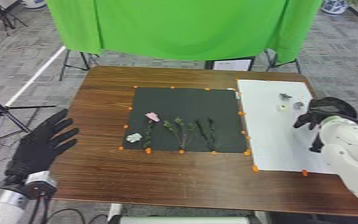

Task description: Arrange flowers

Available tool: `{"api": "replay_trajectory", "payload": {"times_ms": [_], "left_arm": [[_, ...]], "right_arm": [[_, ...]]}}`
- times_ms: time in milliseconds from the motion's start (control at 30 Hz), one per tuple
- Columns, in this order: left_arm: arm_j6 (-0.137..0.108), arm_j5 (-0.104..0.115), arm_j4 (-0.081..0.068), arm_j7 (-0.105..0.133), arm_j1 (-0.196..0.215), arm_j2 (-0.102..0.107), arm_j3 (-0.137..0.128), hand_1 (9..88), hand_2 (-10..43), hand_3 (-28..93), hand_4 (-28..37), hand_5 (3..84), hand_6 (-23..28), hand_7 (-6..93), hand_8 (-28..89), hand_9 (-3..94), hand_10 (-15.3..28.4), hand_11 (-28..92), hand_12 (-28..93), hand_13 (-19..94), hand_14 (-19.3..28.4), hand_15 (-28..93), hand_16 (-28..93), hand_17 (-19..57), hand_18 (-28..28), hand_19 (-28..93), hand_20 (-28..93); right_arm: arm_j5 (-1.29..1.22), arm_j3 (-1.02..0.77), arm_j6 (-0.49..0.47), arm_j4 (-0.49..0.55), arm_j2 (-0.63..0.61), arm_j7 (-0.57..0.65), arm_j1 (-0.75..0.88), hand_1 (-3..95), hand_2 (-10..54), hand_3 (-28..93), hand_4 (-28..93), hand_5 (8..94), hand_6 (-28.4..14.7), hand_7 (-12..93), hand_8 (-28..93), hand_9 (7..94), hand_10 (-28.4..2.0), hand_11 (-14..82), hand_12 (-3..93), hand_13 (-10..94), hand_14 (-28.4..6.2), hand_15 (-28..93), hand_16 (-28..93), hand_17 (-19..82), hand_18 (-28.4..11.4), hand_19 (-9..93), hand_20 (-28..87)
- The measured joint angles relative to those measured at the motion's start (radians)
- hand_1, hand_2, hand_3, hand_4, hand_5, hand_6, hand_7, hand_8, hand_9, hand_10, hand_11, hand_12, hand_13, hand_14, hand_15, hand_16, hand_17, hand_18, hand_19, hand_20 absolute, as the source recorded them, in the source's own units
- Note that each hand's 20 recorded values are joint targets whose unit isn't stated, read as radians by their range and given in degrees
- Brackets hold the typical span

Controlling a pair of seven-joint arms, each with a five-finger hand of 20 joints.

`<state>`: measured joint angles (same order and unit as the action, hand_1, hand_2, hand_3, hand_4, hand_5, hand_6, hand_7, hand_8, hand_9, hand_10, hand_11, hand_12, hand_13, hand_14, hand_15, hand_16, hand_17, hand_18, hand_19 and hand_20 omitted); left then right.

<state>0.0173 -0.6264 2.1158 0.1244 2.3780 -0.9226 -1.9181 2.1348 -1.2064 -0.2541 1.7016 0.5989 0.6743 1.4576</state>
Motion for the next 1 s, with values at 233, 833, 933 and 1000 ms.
{"api": "replay_trajectory", "payload": {"times_ms": [233, 833, 933, 1000], "left_arm": [[-0.001, 0.000, 0.005, 0.003, 0.008, 0.001, -0.007, 22.9, -2.7, 70, -28.3, 24.4, 3.5, 16.0, -10, 21.0, 10.6, 14, 18, 15, 15.1, 26, 1, -11.6, 18.7, 32, 9], [-0.002, 0.000, 0.004, 0.007, 0.009, 0.001, 0.001, 23.1, -2.6, 70, -28.3, 24.3, 3.5, 16.2, -10, 21.0, 10.7, 14, 18, 15, 15.1, 26, 1, -11.6, 18.7, 32, 9], [-0.002, 0.000, 0.003, 0.007, 0.009, 0.002, 0.002, 23.0, -2.6, 70, -28.3, 24.3, 3.5, 16.2, -10, 21.0, 10.7, 14, 18, 15, 15.0, 26, 1, -11.7, 18.7, 32, 9], [-0.001, 0.000, 0.003, 0.006, 0.009, 0.003, 0.003, 23.0, -2.6, 70, -28.3, 24.4, 3.5, 16.2, -10, 21.1, 10.7, 14, 18, 15, 15.0, 26, 1, -11.6, 18.7, 32, 9]], "right_arm": [[0.001, 0.069, -0.024, -0.044, 0.000, 0.032, -0.078, 27.5, -9.5, 90, -28, 37.5, -9.9, 24, -13, 44.5, -15.4, 19.4, 19.1, 56, -7.6, 70, 21, 25, -20.0, 80, 46], [0.088, 0.150, 0.202, -0.149, -0.011, -0.046, -0.120, 47.5, -9.5, 81, -28, 61.2, 2.9, 49, -3, 86.5, -4.2, 9.8, 41.2, 74, -4.4, 72, 29, 35, -18.8, 89, 46], [0.104, 0.161, 0.202, -0.147, -0.013, -0.046, -0.114, 48.7, -9.5, 82, -28, 63.9, 3.0, 50, -2, 88.0, -4.5, 12.9, 43.8, 75, -4.0, 73, 30, 35, -18.9, 89, 46], [0.118, 0.169, 0.205, -0.147, -0.015, -0.047, -0.113, 48.8, -9.5, 82, -28, 66.6, 3.1, 50, -1, 89.5, -4.6, 15.6, 46.1, 75, -4.3, 73, 30, 36, -18.9, 90, 47]]}}
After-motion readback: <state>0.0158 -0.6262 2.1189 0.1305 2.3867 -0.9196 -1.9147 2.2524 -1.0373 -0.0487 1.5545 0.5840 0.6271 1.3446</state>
